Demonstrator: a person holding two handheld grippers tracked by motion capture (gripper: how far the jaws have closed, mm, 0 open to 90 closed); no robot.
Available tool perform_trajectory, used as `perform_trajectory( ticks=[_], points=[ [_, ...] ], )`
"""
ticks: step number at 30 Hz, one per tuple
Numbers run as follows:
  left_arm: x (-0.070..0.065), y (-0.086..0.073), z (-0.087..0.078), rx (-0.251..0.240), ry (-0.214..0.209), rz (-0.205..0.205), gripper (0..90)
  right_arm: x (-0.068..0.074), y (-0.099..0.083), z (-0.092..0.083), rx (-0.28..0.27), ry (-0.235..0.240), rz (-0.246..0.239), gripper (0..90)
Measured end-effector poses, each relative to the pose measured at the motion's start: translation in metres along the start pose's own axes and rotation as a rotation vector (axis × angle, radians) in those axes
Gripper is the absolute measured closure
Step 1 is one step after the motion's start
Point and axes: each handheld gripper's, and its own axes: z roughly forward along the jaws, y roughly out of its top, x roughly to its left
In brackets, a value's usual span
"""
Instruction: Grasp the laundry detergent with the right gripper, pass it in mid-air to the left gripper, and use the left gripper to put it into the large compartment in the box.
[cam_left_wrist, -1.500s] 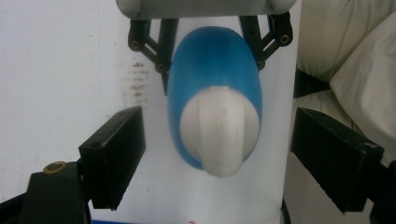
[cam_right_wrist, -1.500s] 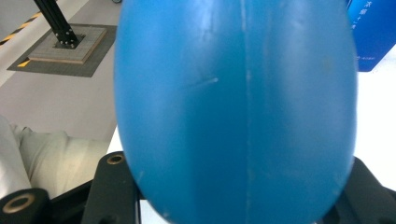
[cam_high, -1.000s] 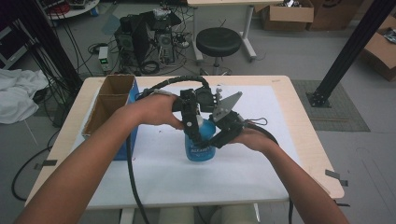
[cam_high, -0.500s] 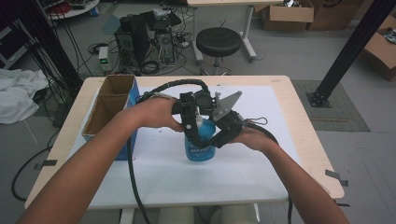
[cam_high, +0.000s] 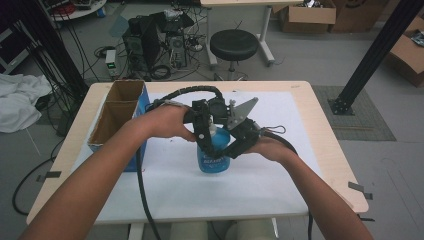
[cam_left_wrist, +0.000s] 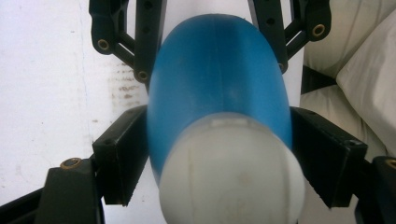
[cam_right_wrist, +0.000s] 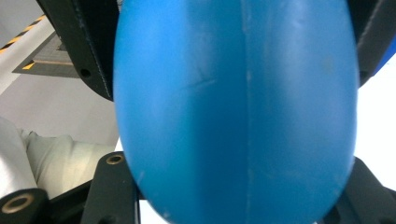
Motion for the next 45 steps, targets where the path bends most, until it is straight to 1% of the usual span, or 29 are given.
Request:
perform_trajectory(
  ticks=[3,6,15,18,19,22,27,35,36,37,43,45],
  points=[
    [-0.0001,-0.0001,0.0001,-0.003,-0.001,-0.003,25.2,-0.0001,-0.0002,0.0001,0.002,-0.002,0.001,44.6],
    [0.0004,0.0,-0.001,-0.004,0.006,0.006,25.8,-0.0003,-0.0002,0.0002,-0.002,-0.004,0.001,44.6],
    [-0.0003,-0.0006,-0.0011,-0.007,0.001,0.001,29.4,-0.0004,-0.0005,0.0007,0.003,-0.002,0.005,44.6],
    [-0.0005,-0.0005,-0.0009,-0.01,0.005,0.002,30.0,-0.0003,-0.0005,0.0014,0.004,-0.001,0.003,44.6],
    [-0.0005,-0.0004,-0.001,-0.012,0.01,0.008,31.4,-0.0004,-0.0007,0.0017,0.003,-0.001,0.002,44.6],
    [-0.001,-0.0007,-0.0009,-0.009,0.005,0.002,32.3,-0.0002,-0.0007,0.0019,0.003,0.0,0.004,44.6],
    [-0.0006,-0.0011,-0.0009,-0.012,0.009,0.003,32.7,-0.0003,-0.0006,0.0017,0.0,-0.002,0.001,44.6],
    [-0.0001,-0.0007,-0.0004,-0.012,0.013,0.006,37.0,-0.0005,-0.0011,0.0017,0.001,-0.002,0.0,44.6],
    [0.0009,-0.0006,-0.0006,-0.012,0.02,0.017,37.0,-0.0005,-0.0011,0.0017,0.002,-0.002,0.0,44.6],
    [-0.0005,-0.0008,-0.0002,-0.015,0.015,0.007,37.1,-0.0003,-0.0012,0.0016,0.004,-0.001,0.001,44.6],
    [-0.0021,-0.0003,-0.0015,-0.021,0.023,0.025,37.4,0.0005,-0.0015,0.001,-0.006,-0.001,-0.008,44.6],
    [-0.0026,-0.0005,-0.0015,-0.023,0.018,0.023,37.5,0.0011,-0.0015,0.0009,-0.011,0.0,-0.01,44.6]
  ],
)
